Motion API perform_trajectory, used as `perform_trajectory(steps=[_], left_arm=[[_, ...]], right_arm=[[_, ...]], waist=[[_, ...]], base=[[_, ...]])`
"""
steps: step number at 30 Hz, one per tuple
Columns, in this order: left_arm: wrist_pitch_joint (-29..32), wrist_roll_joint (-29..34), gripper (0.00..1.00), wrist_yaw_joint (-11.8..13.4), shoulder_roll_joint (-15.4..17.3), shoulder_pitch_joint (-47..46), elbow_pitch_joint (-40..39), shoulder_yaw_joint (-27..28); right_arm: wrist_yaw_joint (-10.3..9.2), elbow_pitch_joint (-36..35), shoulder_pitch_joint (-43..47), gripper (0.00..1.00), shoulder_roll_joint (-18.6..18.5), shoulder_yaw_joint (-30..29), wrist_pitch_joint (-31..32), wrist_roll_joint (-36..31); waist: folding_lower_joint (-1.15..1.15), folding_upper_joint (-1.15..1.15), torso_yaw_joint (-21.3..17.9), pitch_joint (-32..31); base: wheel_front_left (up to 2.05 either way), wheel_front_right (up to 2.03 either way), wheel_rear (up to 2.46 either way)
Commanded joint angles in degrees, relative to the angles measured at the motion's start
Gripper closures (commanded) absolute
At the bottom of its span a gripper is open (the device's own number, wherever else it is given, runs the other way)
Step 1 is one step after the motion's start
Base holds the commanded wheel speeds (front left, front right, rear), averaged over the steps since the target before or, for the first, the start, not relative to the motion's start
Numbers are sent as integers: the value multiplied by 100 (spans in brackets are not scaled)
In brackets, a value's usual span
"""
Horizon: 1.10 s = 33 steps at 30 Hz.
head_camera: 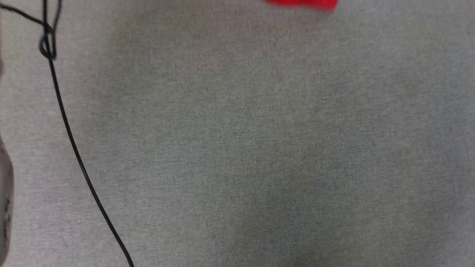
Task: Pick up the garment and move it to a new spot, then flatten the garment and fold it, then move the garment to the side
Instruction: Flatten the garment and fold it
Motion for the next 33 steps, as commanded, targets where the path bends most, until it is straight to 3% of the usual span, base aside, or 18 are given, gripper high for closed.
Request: perform_trajectory(steps=[1,9,18,25,33], left_arm=[[-72,36,100,-25,38,-155,83,45],[-285,-50,100,-154,-48,-558,612,70],[-609,-287,100,-523,-284,-175,1471,39],[-944,-393,100,-807,-344,666,1820,25],[-1124,-509,100,-961,-408,2373,1434,117]], right_arm=[[-6,80,-136,100,17,21,-60,-54],[-5,481,-627,100,148,387,-357,59],[-5,1220,-300,100,364,1096,-783,560],[-5,1469,580,100,329,1643,-1226,1082],[-4,1306,2149,100,187,2059,-1636,1610]], waist=[[-1,0,-54,227],[-1,0,-74,819],[-1,0,-72,1121],[-1,0,-28,729],[-1,0,71,-131]], base=[[0,0,0],[0,0,0],[0,0,0],[0,0,0],[0,0,0]])
